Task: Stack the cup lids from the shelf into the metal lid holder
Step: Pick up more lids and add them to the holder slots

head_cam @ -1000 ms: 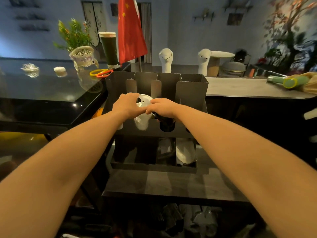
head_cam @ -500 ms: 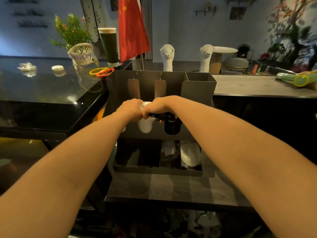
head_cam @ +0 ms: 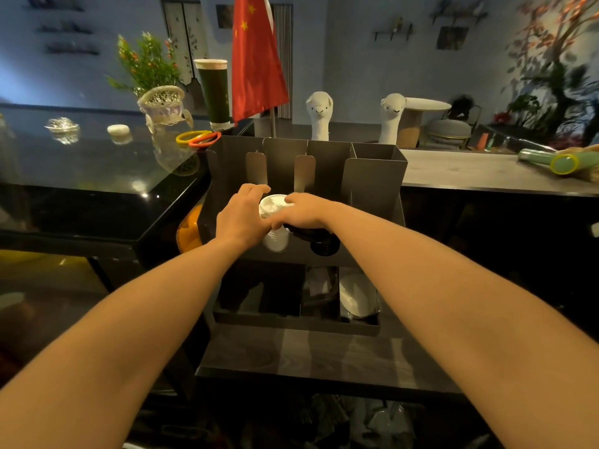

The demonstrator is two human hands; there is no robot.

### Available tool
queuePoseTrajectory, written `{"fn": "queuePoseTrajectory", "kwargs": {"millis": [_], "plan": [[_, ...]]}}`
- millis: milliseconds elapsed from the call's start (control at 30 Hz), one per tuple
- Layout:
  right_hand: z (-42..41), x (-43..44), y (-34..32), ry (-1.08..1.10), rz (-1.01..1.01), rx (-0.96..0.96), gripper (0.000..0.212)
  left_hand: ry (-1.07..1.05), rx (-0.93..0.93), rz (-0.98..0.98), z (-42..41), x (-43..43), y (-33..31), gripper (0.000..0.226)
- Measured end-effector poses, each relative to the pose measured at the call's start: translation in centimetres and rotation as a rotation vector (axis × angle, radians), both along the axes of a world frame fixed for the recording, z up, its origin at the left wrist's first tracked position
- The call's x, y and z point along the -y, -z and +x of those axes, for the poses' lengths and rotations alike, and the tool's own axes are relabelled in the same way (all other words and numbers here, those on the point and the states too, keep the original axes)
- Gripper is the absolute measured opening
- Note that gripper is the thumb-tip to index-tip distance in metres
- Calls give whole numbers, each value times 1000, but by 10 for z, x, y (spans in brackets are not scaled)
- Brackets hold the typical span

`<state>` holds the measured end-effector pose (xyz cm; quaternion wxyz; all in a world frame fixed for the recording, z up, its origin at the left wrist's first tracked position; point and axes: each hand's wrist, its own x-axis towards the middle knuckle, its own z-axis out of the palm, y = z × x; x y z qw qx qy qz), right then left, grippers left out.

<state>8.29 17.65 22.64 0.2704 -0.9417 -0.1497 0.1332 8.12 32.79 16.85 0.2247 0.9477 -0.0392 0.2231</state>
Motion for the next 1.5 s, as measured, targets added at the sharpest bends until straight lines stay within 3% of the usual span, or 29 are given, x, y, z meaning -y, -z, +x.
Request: {"fn": "queuePoseTrajectory", "kwargs": {"millis": [200, 367, 533, 667, 800, 967, 1100, 1300, 1500], "plan": [[-16, 8, 5, 165, 273, 179, 33, 116, -16, -89, -24, -3, 5, 61], [-29, 14, 8, 339, 632, -57, 44, 284, -93, -99, -46, 4, 9, 75], [-34, 24, 22, 507, 711, -200, 40, 411, -90, -135, -65, 16, 8, 93], [-40, 35, 33, 538, 784, -193, 50, 412, -65, -90, -72, 27, 8, 92], [-46, 52, 40, 568, 820, -156, 33, 419, -71, -86, -74, 42, 6, 86], [-53, 74, 44, 589, 758, -71, 29, 403, -162, -39, -71, 72, -2, 87], [-55, 98, 44, 616, 717, 13, 27, 345, -119, 98, -68, 100, -5, 94], [-49, 144, 38, 553, 298, 497, 13, 204, -37, 98, -49, 133, -17, 81], [-29, 177, 35, 519, 29, 538, 22, 58, -191, 300, -21, 174, -24, 86]]}}
